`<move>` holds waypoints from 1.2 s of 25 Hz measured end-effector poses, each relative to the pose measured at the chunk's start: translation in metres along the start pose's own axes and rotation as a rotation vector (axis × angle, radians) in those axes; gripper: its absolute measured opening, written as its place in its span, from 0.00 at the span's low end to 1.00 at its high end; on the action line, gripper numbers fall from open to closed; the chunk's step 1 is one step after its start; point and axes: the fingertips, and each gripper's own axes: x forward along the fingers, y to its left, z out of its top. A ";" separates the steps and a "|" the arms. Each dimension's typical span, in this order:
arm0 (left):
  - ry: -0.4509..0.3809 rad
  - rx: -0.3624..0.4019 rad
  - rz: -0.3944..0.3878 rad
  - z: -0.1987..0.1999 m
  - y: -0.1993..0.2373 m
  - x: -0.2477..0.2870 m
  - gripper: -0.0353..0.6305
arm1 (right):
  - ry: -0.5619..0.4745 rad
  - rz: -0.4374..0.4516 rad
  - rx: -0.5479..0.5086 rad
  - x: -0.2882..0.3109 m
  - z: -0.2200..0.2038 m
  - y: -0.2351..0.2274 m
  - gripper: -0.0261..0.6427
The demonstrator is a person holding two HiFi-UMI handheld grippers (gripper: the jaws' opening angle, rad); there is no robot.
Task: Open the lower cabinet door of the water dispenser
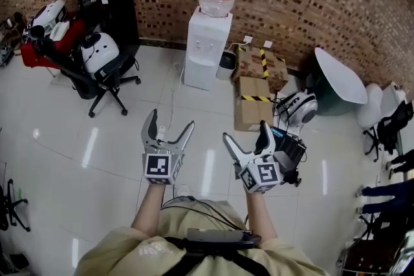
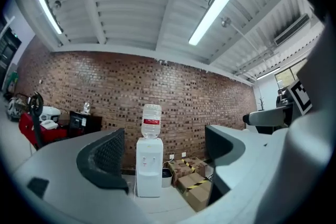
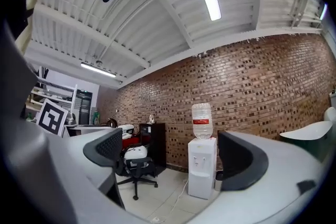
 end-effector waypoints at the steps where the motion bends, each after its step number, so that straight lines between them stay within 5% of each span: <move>1: 0.010 0.003 -0.005 -0.002 0.008 0.016 0.75 | 0.001 0.010 -0.008 0.017 -0.003 0.000 0.92; 6: 0.086 0.013 -0.057 -0.027 0.014 0.083 0.75 | -0.010 0.064 0.023 0.080 -0.030 -0.024 0.92; 11: 0.107 0.026 -0.026 -0.066 0.040 0.178 0.74 | 0.038 0.080 0.067 0.169 -0.072 -0.084 0.92; 19: 0.179 -0.043 0.020 -0.127 0.079 0.368 0.73 | 0.169 0.110 0.094 0.328 -0.156 -0.221 0.92; 23: 0.191 -0.061 0.050 -0.179 0.095 0.434 0.73 | 0.260 0.114 0.097 0.400 -0.249 -0.277 0.92; 30: 0.203 -0.025 0.036 -0.355 0.140 0.497 0.73 | 0.365 0.070 0.090 0.496 -0.471 -0.340 0.92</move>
